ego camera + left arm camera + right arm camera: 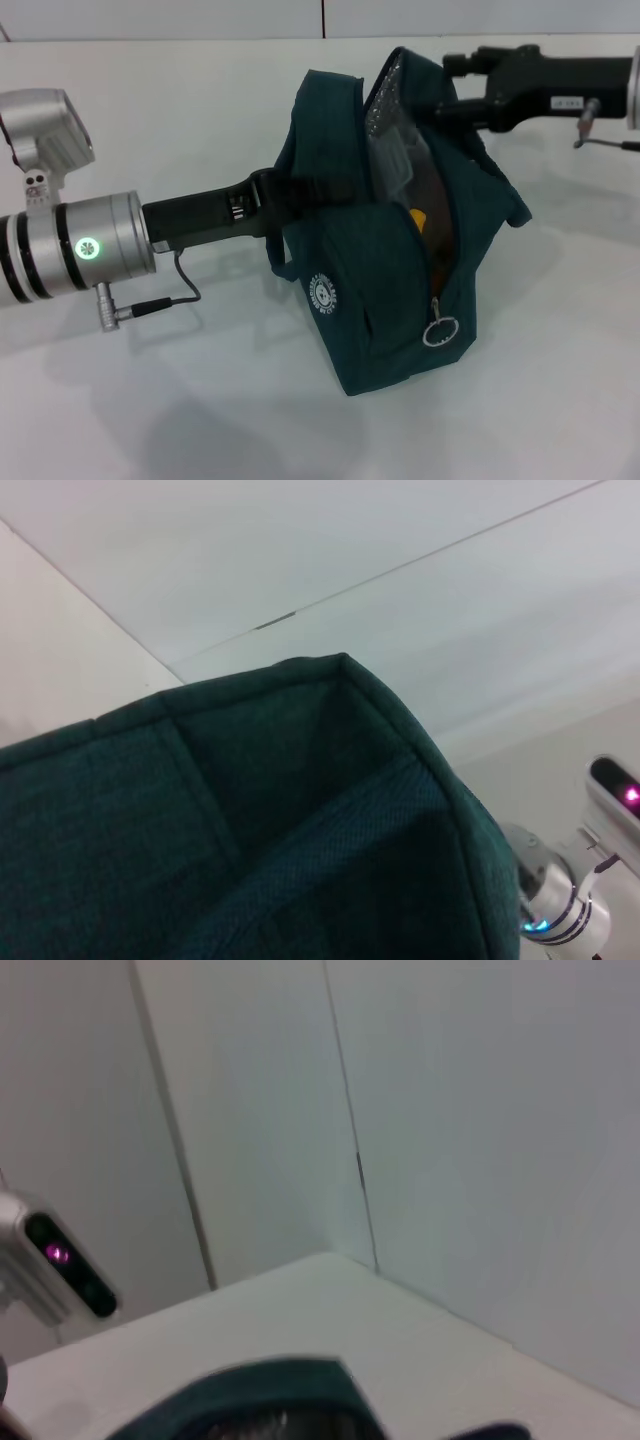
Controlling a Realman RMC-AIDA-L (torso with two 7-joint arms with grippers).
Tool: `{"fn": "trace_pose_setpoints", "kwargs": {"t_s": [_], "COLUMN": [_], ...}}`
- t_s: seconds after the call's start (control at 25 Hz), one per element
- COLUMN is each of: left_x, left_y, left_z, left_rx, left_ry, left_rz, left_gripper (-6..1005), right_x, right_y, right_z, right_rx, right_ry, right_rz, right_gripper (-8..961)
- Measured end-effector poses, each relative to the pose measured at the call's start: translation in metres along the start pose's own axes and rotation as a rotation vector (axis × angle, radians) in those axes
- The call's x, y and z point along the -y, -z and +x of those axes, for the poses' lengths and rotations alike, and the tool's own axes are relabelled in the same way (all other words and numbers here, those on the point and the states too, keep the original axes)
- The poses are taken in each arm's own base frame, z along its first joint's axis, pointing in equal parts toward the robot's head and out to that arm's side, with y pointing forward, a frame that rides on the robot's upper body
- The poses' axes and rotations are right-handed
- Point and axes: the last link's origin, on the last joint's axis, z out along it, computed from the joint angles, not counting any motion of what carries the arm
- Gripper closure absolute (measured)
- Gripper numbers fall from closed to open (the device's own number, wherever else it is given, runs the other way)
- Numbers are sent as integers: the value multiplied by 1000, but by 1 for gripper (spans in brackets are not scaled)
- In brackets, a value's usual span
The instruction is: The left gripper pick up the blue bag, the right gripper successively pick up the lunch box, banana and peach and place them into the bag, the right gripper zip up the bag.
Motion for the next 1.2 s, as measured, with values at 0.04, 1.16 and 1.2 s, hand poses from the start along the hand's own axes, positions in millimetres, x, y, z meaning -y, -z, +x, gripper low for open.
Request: {"fn": "trace_pose_setpoints", "kwargs": {"t_s": [0.04, 1.16, 1.2], "left_x": [0, 0, 0], "left_y": [0, 1, 1], "left_z": [0, -1, -1], "left_rx": [0, -3, -3], "left_ry": [0, 3, 3], "left_rz": [0, -2, -2], "left_gripper": [962, 961, 961], "right_x": [0, 0, 1], "right_y": [2, -13, -13], "right_z": [-2, -5, -5], "right_rx": [10, -9, -10], "right_ry": [3, 28, 21], "right_rz": [3, 30, 30], "right_gripper": [95, 96, 96]}}
